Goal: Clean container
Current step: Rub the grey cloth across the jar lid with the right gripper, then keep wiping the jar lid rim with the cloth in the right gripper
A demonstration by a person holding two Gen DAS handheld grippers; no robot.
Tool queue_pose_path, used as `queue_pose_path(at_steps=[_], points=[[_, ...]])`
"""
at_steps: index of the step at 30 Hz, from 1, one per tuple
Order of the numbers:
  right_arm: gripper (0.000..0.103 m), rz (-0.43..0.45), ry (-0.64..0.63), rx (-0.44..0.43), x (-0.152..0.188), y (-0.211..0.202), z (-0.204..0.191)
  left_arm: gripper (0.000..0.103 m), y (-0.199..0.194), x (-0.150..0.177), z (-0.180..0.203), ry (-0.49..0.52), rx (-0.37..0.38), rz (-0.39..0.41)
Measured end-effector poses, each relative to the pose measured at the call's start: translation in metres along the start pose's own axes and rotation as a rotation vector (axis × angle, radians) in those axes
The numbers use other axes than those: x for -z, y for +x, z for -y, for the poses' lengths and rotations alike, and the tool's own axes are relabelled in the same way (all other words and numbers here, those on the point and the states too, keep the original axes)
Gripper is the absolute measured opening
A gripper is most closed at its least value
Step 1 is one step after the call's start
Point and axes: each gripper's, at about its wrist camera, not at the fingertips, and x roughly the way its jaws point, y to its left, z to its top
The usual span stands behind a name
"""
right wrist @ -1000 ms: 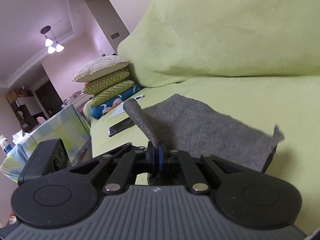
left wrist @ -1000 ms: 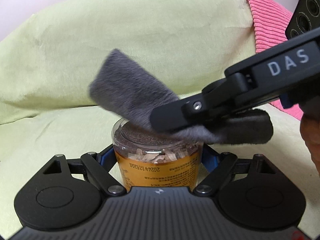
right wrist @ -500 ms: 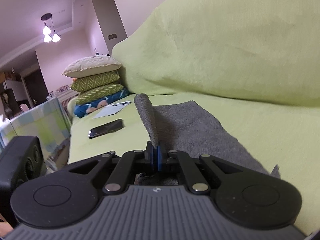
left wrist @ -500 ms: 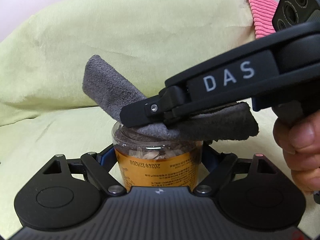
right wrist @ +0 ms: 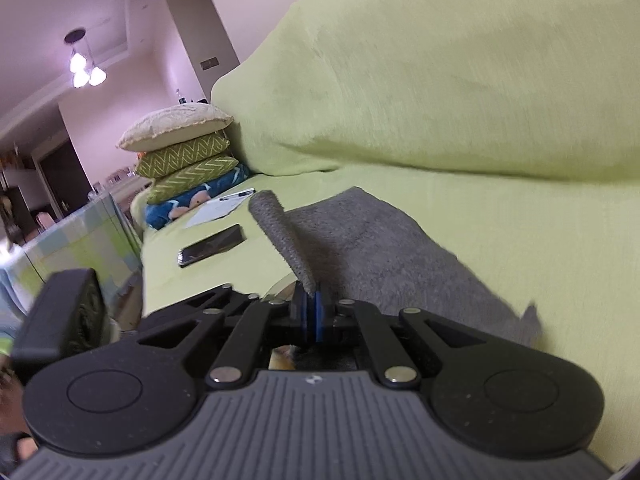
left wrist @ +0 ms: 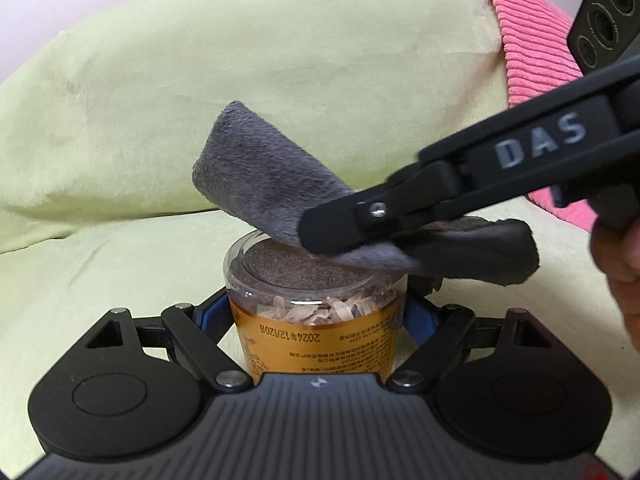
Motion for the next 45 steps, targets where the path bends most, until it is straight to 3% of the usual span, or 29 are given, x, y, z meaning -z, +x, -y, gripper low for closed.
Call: queue_pose_path(at_steps=[5, 9, 13, 17, 22, 31, 35, 45], points=[[0.003, -0.024, 0.074, -0.052, 0.0, 0.003, 0.004, 0.085, 0.0, 0.002, -0.002, 0.01, -0.003, -0.005], [0.002, -0.02, 0.057, -0.07, -0.001, 0.014, 0.002, 0.085, 0.002, 0.004, -0.004, 0.007, -0.01, -0.009], [0.001, -0.008, -0.01, -0.048, -0.003, 0.024, -0.005, 0.085, 0.003, 0.006, -0.007, 0.004, -0.012, -0.009], [0.001, 0.015, -0.152, 0.029, -0.004, 0.029, -0.018, 0.084, 0.003, 0.009, -0.011, -0.001, -0.007, -0.006], [0.001, 0.016, -0.202, 0.078, -0.006, 0.026, -0.019, 0.084, 0.005, 0.011, -0.013, -0.001, -0.003, -0.002], [0.001, -0.009, -0.147, 0.105, -0.011, 0.012, -0.01, 0.084, 0.006, 0.017, -0.02, 0.001, 0.002, -0.001], [0.001, -0.042, -0.053, 0.067, -0.013, 0.004, 0.0, 0.084, 0.008, 0.019, -0.021, 0.008, 0.001, -0.003], [0.003, -0.058, 0.047, -0.022, -0.006, 0.001, -0.002, 0.085, 0.012, 0.025, -0.028, 0.011, 0.002, -0.007]])
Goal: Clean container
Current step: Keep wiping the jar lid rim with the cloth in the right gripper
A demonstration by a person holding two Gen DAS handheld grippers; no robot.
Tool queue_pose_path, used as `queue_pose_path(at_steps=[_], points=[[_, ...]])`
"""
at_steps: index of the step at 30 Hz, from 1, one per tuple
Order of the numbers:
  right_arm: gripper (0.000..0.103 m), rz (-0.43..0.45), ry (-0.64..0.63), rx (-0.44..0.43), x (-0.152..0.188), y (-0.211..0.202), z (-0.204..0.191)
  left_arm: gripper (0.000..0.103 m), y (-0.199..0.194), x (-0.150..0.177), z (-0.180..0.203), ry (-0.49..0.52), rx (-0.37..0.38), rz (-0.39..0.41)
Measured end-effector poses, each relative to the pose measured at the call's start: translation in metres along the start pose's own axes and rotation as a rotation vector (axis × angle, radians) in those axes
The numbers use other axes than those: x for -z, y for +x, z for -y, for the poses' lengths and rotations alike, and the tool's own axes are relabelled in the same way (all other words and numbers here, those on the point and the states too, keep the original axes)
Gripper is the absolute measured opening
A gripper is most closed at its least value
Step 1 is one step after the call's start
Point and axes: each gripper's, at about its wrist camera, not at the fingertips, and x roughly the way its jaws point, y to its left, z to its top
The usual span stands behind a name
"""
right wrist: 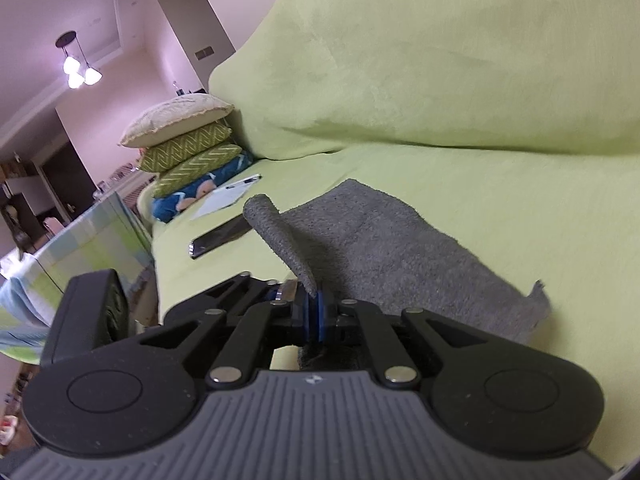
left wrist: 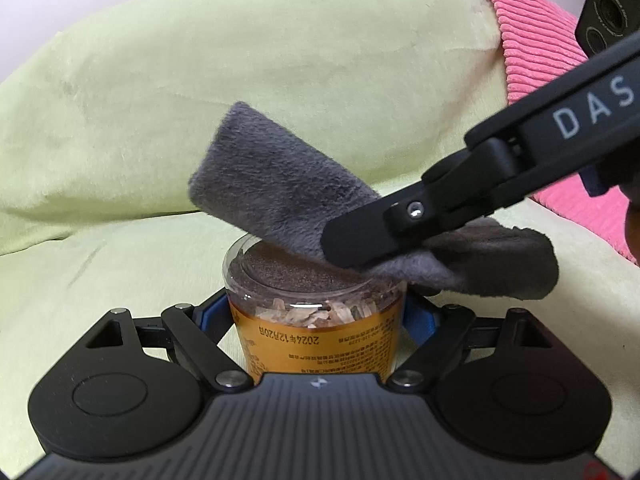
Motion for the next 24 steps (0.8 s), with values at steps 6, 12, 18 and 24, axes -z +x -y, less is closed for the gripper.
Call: queue_pose_path(at_steps=[6, 12, 18, 24], points=[[0.003, 0.027, 0.01, -0.018, -0.001, 0.016, -0.001, 0.085, 0.004, 0.003, -0.004, 0.006, -0.014, -0.008], [0.001, 0.097, -0.014, 0.032, 0.0, 0.026, -0.001, 0.085, 0.009, 0.006, -0.006, 0.015, -0.018, -0.009], [0.001, 0.109, -0.067, 0.108, -0.004, 0.018, 0.007, 0.085, 0.016, 0.008, -0.009, 0.02, -0.013, -0.005], [0.001, 0.072, -0.038, 0.107, -0.004, 0.005, 0.012, 0.085, 0.02, 0.012, -0.014, 0.013, -0.007, -0.003]])
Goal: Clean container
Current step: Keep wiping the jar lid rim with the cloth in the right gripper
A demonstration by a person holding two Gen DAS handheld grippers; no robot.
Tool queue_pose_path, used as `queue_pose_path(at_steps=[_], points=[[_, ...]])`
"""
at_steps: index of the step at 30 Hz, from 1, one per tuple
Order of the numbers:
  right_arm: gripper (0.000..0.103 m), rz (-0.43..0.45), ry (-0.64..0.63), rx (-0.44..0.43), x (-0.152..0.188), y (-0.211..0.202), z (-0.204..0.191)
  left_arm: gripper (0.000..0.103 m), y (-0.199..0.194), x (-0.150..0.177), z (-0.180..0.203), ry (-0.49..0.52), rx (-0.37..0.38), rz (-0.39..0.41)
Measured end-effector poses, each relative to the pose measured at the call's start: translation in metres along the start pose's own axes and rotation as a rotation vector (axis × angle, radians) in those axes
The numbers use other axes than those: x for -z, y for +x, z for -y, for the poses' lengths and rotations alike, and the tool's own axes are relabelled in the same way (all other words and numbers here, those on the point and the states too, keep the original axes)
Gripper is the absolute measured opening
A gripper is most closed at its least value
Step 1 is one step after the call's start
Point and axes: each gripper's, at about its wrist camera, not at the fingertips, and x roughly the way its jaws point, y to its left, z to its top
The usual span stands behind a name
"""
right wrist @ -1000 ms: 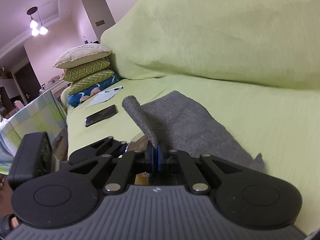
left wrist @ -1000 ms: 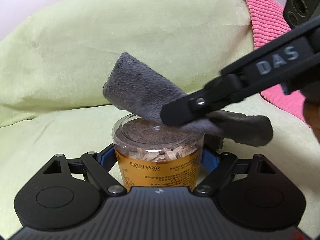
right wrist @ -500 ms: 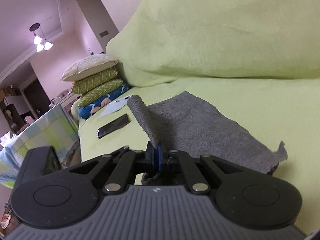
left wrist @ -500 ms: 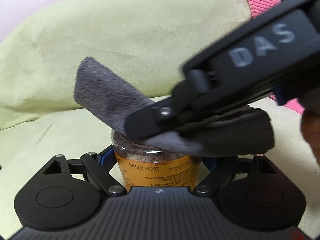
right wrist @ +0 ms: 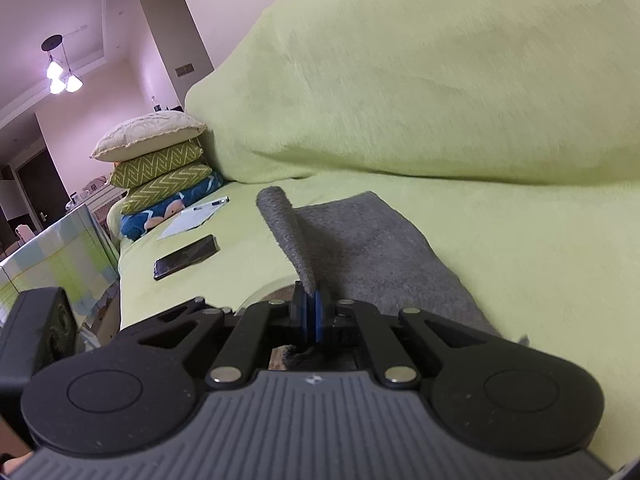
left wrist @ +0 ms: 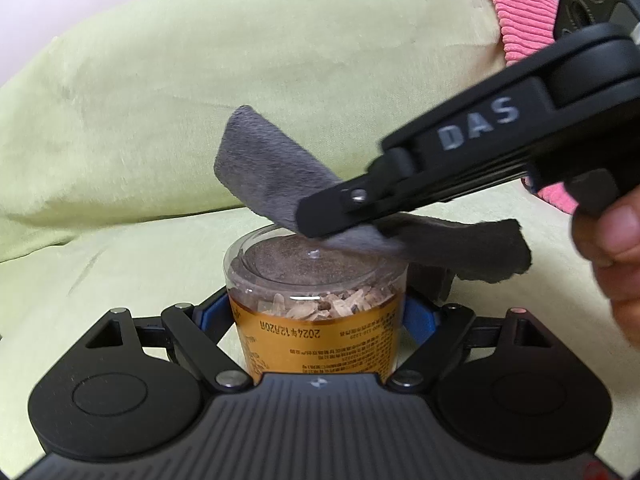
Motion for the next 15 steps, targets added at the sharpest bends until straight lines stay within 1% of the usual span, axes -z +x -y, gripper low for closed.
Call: queue_pose_path(at_steps=[4, 7, 10, 15], points=[[0.001, -0.025, 0.031, -0.027, 0.003, -0.009, -0.003, 0.085, 0.006, 0.001, -0.001, -0.001, 0.0, 0.0], [0.003, -0.039, 0.046, -0.07, 0.006, -0.009, -0.008, 0.085, 0.008, 0.003, -0.004, -0.007, 0.002, -0.002], [0.003, -0.051, 0.043, -0.097, 0.006, -0.003, -0.015, 0.085, 0.011, 0.005, -0.007, -0.015, 0.001, -0.004], [0.002, -0.048, 0.026, -0.114, 0.0, 0.017, -0.021, 0.085, 0.016, 0.008, -0.011, -0.026, -0.001, -0.005]])
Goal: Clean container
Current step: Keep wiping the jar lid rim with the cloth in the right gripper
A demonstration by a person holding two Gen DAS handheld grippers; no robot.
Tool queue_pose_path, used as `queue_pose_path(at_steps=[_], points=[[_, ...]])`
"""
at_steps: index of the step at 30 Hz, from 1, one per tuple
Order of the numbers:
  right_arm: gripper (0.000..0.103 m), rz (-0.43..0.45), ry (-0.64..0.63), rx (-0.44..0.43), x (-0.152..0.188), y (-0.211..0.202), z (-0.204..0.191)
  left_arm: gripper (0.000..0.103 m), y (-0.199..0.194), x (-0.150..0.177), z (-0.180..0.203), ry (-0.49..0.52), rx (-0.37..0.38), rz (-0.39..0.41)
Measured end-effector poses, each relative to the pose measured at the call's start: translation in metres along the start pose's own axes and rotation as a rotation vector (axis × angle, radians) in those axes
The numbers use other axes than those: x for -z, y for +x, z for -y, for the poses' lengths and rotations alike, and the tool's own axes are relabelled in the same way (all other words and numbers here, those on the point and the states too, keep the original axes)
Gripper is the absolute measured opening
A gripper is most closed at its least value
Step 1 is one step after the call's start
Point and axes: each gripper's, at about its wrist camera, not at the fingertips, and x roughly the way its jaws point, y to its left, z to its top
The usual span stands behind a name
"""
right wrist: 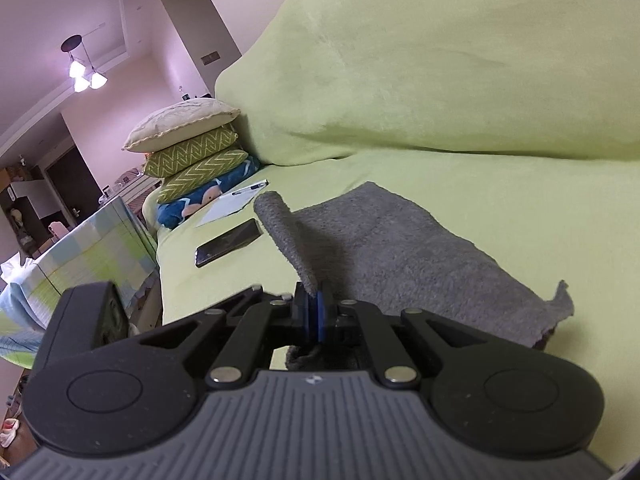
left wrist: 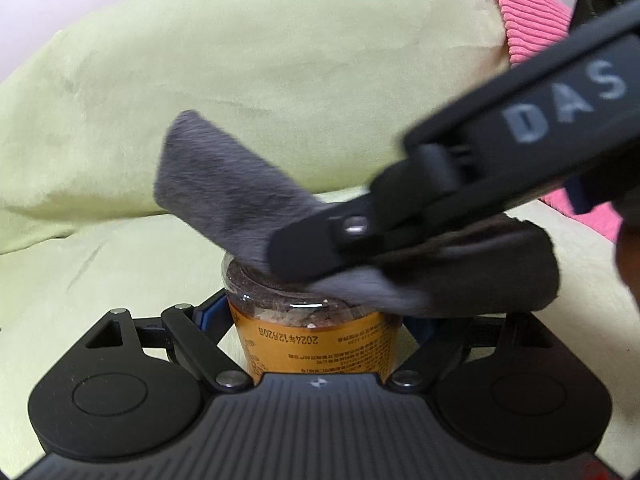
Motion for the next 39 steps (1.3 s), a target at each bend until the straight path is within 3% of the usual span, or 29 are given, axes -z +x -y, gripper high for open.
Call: queue_pose_path(at_steps=[15, 33, 39], points=[[0.001, 0.061, -0.136, 0.161, 0.0, -0.005, 0.0, 0.084, 0.028, 0.004, -0.005, -0.005, 0.008, 0.004], [0.002, 0.024, 0.031, 0.067, 0.003, -0.021, 0.011, 0.084, 0.078, 0.006, -0.004, -0.01, 0.012, -0.014], [0.002, 0.082, 0.024, 0.084, 0.005, -0.015, 0.016, 0.084, 0.095, 0.006, -0.004, -0.015, 0.007, -0.015]])
